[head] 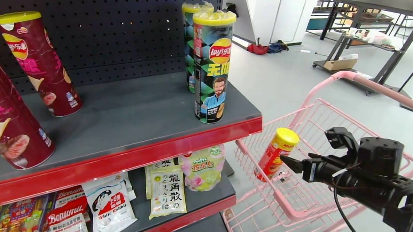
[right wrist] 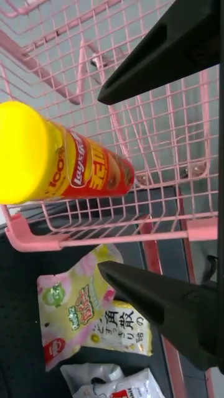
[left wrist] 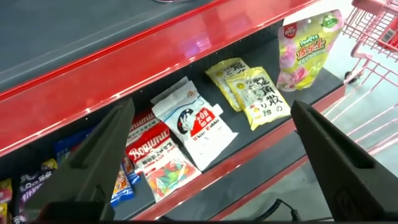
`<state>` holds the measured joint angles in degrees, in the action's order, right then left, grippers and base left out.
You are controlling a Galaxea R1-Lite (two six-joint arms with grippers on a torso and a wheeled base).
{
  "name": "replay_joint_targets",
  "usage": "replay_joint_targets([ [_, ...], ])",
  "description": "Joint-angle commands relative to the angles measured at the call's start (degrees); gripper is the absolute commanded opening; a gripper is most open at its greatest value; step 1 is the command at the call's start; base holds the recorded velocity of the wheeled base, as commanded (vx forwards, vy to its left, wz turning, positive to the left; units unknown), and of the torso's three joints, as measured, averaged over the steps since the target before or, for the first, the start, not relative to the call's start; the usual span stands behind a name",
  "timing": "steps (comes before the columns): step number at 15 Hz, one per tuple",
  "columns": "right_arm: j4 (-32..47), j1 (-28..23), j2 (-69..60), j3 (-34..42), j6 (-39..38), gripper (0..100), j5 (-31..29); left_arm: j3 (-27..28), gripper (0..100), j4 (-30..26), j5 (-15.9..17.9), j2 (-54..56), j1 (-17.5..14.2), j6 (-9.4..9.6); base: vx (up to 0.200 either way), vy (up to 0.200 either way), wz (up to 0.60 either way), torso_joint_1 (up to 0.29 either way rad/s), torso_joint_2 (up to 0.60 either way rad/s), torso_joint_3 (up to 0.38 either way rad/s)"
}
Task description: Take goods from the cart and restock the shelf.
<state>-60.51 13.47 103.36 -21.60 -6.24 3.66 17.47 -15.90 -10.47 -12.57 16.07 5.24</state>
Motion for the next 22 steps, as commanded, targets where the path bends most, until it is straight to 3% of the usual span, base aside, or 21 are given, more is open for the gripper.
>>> replay_joint_targets([
  [1, -0.22, -0.81, 6.24, -3.36, 0.18, 100, 0.3, -0.07, 100, -0.01, -0.08, -0.35, -0.07, 0.03, 0.0, 0.0, 0.0, 0.0, 0.0, 0.0],
  [10, -0.22, -3.01, 12.74, -12.06, -1.4, 100, 3.11, -0.42, 100, -0.01, -0.08, -0.35, -0.07, 0.03, 0.0, 0.0, 0.0, 0.0, 0.0, 0.0],
  [14, -0.31, -3.36, 15.29, -14.08, -1.58, 100, 3.37, -0.77, 100, -0.1, -0.08, -0.09, -0.07, 1.61, 0.0, 0.0, 0.0, 0.0, 0.0, 0.0],
  [22, -0.31, -4.15, 19.77, -18.21, -1.67, 100, 4.78, -1.3, 100, -0.36, -0.08, -0.35, -0.07, 1.61, 0.0, 0.0, 0.0, 0.0, 0.0, 0.0],
])
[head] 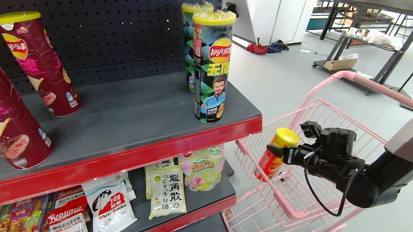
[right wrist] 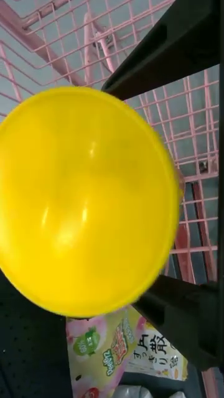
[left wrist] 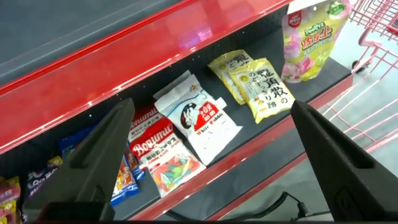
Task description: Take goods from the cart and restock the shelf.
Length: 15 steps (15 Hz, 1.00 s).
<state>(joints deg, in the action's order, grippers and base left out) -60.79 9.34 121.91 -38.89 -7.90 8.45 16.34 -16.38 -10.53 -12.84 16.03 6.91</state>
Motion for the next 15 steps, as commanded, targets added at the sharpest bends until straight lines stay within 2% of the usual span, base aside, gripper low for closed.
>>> replay_joint_targets([
  [1, -0.03, -0.02, 1.67, -1.89, -0.27, 100, -0.01, -0.16, 100, -0.32, -0.01, -0.08, -0.03, 0.03, 0.0, 0.0, 0.0, 0.0, 0.0, 0.0],
  [3, -0.03, 0.24, 1.84, -2.6, -0.98, 100, -0.01, -0.16, 100, -0.67, -0.01, 0.09, -0.03, 0.03, 0.0, 0.0, 0.0, 0.0, 0.0, 0.0],
  [4, -0.03, 0.42, 2.28, -3.04, -1.24, 0, -0.01, -0.25, 100, -0.67, -0.01, 0.18, -0.03, 0.03, 0.0, 0.0, 0.0, 0.0, 0.0, 0.0],
  [9, -0.11, 0.51, 3.16, -3.3, -1.42, 0, -0.01, -0.25, 100, -0.67, -0.01, 0.09, -0.03, 0.12, 0.0, 0.0, 0.0, 0.0, 0.0, 0.0],
  [12, 0.85, 0.86, -5.01, -2.51, -0.71, 0, -0.36, -0.43, 100, -0.58, 0.25, 0.36, -0.03, 0.38, 0.0, 0.0, 0.0, 0.0, 0.0, 0.0],
  [13, 2.61, 0.86, -9.41, -2.77, 0.08, 0, -0.36, -0.52, 100, -0.58, 0.34, 0.53, -0.03, 0.38, 0.0, 0.0, 0.0, 0.0, 0.0, 0.0],
  [15, 13.42, 0.77, -20.3, -4.0, 2.19, 0, -0.27, -0.43, 100, -0.58, 0.43, 0.8, -0.03, 0.38, 0.0, 0.0, 0.0, 0.0, 0.0, 0.0],
])
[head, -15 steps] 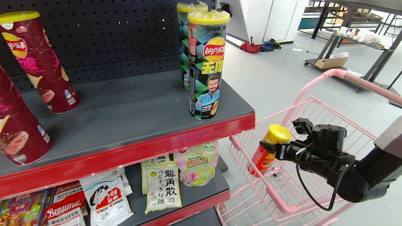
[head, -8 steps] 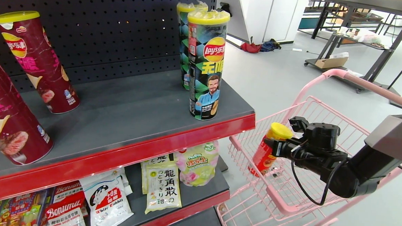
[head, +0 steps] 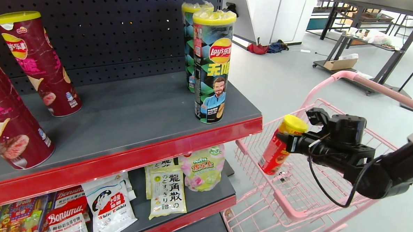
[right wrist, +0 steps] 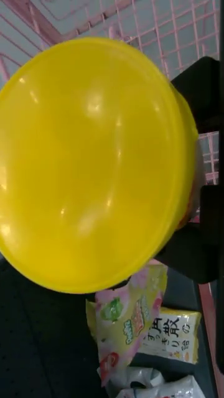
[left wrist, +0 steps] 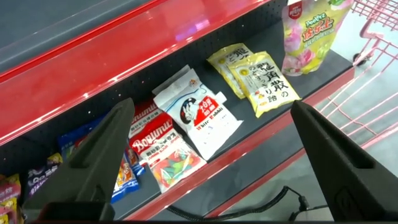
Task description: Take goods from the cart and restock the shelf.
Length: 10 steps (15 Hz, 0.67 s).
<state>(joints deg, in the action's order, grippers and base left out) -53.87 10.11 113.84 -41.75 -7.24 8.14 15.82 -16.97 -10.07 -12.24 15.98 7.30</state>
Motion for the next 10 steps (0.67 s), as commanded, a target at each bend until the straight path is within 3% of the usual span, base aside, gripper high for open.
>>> replay_joint_targets([
  [1, 15.64, -0.26, -19.44, -3.42, 2.93, 0, -0.15, 0.17, 100, 0.01, -0.04, 0.11, 0.01, -0.01, 0.0, 0.0, 0.0, 0.0, 0.0, 0.0],
  [3, 24.43, -0.7, -28.32, -4.65, 5.92, 0, -0.94, 0.26, 100, 0.01, 0.05, -0.07, 0.01, -0.01, 0.0, 0.0, 0.0, 0.0, 0.0, 0.0],
  [5, 34.36, -2.11, -41.59, -1.84, 11.28, 0, -10.25, 0.88, 100, -0.26, -0.65, 0.02, -0.16, -0.18, 0.0, 0.0, 0.0, 0.0, 0.0, 0.0],
  [6, 40.86, -2.46, -49.94, 1.15, 13.39, 0, -13.77, 1.84, 100, -1.75, -0.74, -0.5, -2.27, 0.17, 0.0, 0.0, 0.0, 0.0, 0.0, 0.0],
  [8, 47.19, -3.95, -62.77, 8.27, 13.22, 0, -13.24, 5.89, 100, -6.5, -0.39, -2.44, -2.36, 0.26, 0.0, 0.0, 0.0, 0.0, 0.0, 0.0],
  [10, 54.92, -6.33, -72.35, 11.78, 14.27, 0, -13.33, 6.5, 100, -7.82, 3.13, -2.79, -2.01, 0.08, 0.0, 0.0, 0.0, 0.0, 0.0, 0.0],
])
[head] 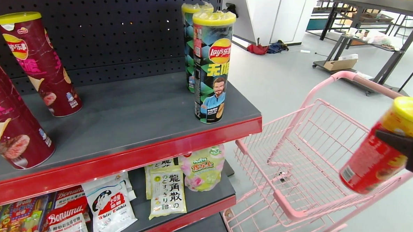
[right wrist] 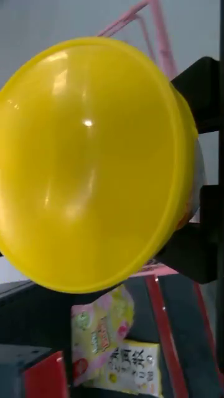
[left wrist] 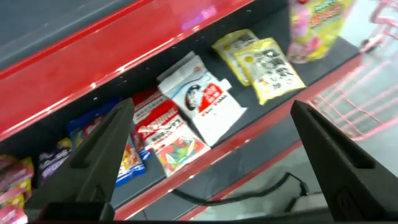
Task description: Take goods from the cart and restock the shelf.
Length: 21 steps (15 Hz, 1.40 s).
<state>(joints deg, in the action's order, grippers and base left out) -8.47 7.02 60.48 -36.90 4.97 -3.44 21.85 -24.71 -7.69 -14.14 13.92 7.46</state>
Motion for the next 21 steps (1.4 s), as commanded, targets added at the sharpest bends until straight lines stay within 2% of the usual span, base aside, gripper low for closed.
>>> replay_joint_targets([
  [1, 12.16, -5.44, -20.84, 7.28, 2.5, 0, -2.1, -0.93, 100, 0.36, 2.51, -0.01, 0.05, -0.25, 0.0, 0.0, 0.0, 0.0, 0.0, 0.0],
  [3, 13.31, -9.83, -22.42, 7.55, 2.85, 0, -2.28, -5.32, 100, 5.73, 2.77, 2.45, 0.05, -0.25, 0.0, 0.0, 0.0, 0.0, 0.0, 0.0],
  [5, 13.22, -11.5, -22.51, 7.46, 2.85, 0, -2.19, -6.29, 100, 6.52, 2.51, 3.15, -0.03, -0.17, 0.0, 0.0, 0.0, 0.0, 0.0, 0.0],
  [8, 13.22, -11.24, -22.25, 7.28, 3.02, 0, -1.84, -6.29, 100, 6.52, 2.51, 3.42, -0.03, 0.27, 0.0, 0.0, 0.0, 0.045, -0.13, -0.088],
  [11, 13.13, -11.24, -21.81, 7.02, 3.55, 0, -1.75, -6.73, 100, 6.17, 2.24, 4.82, -0.12, 0.45, 0.0, 0.0, 0.0, 0.167, -0.48, -0.307],
  [15, 13.13, -11.24, -21.45, 6.93, 3.55, 0, -1.75, -7.78, 100, 6.17, 1.72, 6.49, -0.21, 1.68, 0.0, 0.0, 0.0, 0.223, -0.58, -0.367],
  [21, 12.78, -11.24, -20.31, 6.67, 3.55, 0, -1.13, -7.87, 100, 6.17, 0.92, 6.58, -0.21, 1.68, 0.0, 0.0, 0.0, 0.172, -0.42, -0.252],
])
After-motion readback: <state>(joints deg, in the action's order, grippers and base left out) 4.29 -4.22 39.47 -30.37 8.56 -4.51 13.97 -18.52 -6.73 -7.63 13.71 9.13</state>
